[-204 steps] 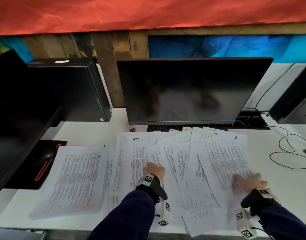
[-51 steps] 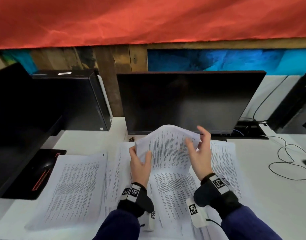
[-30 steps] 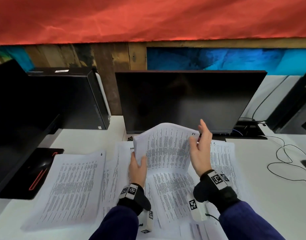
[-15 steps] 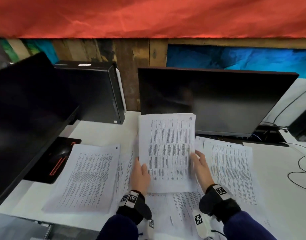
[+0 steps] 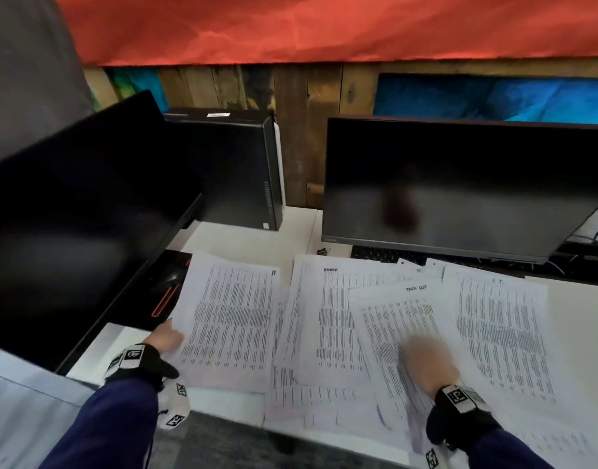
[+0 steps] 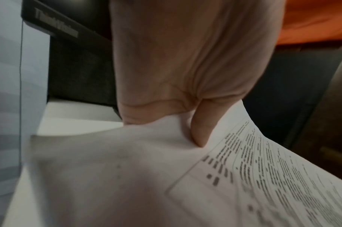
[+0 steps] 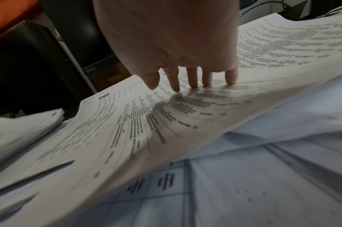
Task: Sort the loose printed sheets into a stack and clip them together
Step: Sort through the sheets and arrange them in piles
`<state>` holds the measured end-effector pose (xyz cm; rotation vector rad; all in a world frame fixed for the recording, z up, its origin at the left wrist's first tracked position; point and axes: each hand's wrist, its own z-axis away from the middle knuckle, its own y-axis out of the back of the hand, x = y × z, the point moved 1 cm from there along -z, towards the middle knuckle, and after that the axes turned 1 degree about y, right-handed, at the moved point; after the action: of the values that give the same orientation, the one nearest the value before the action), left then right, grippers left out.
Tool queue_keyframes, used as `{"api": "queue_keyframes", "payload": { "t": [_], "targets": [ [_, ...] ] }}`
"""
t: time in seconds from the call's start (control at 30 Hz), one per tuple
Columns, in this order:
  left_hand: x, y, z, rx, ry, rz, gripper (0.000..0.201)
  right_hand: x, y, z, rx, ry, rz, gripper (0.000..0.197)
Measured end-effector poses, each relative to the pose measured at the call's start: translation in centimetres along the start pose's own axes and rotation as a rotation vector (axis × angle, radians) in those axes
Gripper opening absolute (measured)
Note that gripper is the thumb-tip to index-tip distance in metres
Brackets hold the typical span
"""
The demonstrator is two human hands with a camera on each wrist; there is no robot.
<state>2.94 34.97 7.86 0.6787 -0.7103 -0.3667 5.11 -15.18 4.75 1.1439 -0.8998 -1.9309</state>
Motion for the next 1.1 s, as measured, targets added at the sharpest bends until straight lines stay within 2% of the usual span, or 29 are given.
{"api": "queue_keyframes", "payload": {
  "t": [0.1,0.13,0.17,0.23,0.27,0.33,0.4,0.47,0.5,0.57,0.7,0.8,0.9,0.97,1.03,1.1],
  "targets": [
    [-1.4,-0.2,-3.3,0.027,0.08,-0.129,0.047,-0.2,0.2,-0.1,-0.008,-0.007,0.002,0.042],
    [-0.6,-0.3,-2.5,0.048,0.117,-0.145,0.048,-0.3,0.3,-0.1,0.0,-0.011,-0.005,0.041],
    [0.4,-0.5,-1.6,0.115,0.149,-0.135,0.051,-0.2,0.5,-0.1,0.014,-0.022,-0.006,0.041],
    [2.6,-1.5,0.7,0.346,0.187,-0.143,0.055,0.4,1.3,-0.1,0.056,-0.078,0.002,0.043],
    [4.0,-2.3,1.9,0.439,0.152,-0.153,0.054,0.9,1.8,-0.2,0.071,-0.118,0.009,0.046],
    [7.2,-5.0,3.8,0.487,-0.043,-0.153,0.044,2.5,2.6,-0.7,0.071,-0.2,0.007,0.057],
    [10.4,-9.0,5.2,0.37,-0.29,-0.088,0.033,4.0,3.4,-1.3,0.057,-0.282,-0.036,0.067],
    [12.7,-13.4,6.3,0.184,-0.401,-0.03,0.031,4.4,4.3,-1.2,0.057,-0.324,-0.092,0.071],
    [13.6,-15.4,6.7,0.096,-0.389,-0.021,0.034,4.5,4.7,-1.2,0.064,-0.333,-0.119,0.07],
    [14.9,-18.1,7.1,-0.011,-0.26,-0.071,0.048,4.5,5.1,-0.8,0.055,-0.347,-0.171,0.07],
    [16.5,-18.8,7.2,-0.05,-0.03,-0.09,0.06,3.8,3.7,-0.2,0.042,-0.333,-0.398,0.066],
    [17.1,-19.1,7.2,-0.109,0.021,0.002,0.064,2.1,2.4,-0.2,-0.061,-0.258,-0.477,0.059],
    [17.0,-19.8,6.6,-0.204,0.012,0.194,0.07,0.6,1.5,-0.3,-0.095,-0.142,-0.379,0.048],
    [16.6,-20.2,6.4,-0.257,-0.038,0.215,0.063,0.1,0.9,-0.4,-0.131,-0.052,-0.277,0.039],
    [16.1,-20.1,6.5,-0.233,-0.132,0.197,0.051,-0.2,0.8,-0.4,-0.158,0.025,-0.33,0.036],
    [15.4,-19.5,6.8,-0.162,-0.242,0.169,0.048,-0.1,1.3,-0.4,-0.071,0.039,-0.429,0.032]
  ]
}}
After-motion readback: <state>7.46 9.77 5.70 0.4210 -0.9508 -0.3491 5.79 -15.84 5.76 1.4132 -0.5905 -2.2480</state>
